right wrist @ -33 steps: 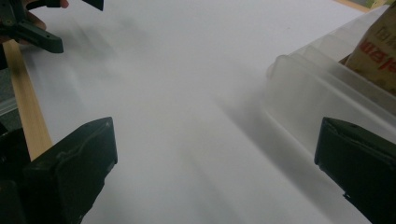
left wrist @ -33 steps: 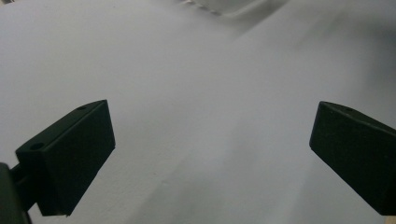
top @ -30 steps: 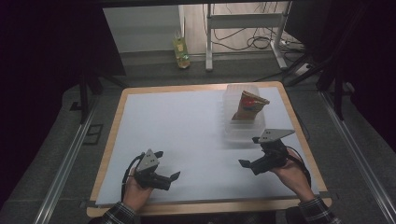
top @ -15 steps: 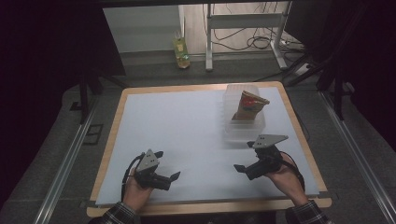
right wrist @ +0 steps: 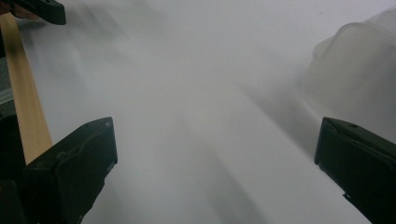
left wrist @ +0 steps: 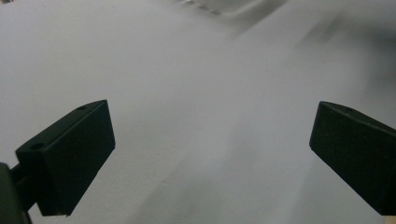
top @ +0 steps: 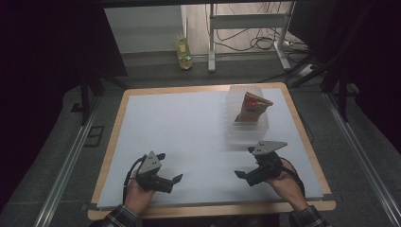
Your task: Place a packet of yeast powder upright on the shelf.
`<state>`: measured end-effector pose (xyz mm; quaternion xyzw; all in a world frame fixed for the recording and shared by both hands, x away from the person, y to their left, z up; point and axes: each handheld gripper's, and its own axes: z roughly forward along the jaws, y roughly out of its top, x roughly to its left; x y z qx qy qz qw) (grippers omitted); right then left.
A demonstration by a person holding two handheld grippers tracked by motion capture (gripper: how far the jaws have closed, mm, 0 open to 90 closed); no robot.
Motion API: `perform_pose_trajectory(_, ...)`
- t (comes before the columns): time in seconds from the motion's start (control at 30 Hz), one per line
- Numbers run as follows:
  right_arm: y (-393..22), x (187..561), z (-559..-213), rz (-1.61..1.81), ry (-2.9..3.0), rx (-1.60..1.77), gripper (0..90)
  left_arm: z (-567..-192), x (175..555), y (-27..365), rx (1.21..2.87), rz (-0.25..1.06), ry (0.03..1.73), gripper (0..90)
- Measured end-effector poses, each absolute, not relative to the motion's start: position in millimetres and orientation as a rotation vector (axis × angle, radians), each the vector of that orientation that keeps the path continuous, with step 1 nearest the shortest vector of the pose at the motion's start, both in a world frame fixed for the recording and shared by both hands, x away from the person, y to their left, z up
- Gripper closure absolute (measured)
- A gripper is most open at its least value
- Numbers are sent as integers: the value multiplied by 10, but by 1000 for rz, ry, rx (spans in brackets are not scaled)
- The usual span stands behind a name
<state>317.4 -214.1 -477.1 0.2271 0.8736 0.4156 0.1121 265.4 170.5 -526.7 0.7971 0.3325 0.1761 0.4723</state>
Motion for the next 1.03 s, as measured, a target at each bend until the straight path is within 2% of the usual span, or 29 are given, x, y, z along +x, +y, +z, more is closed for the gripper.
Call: perform_pose_trajectory(1.03, -2070, 3213, -5191, 1135, 2670, 717, 0, -5281, 2654, 1680, 1968, 443, 795, 0)
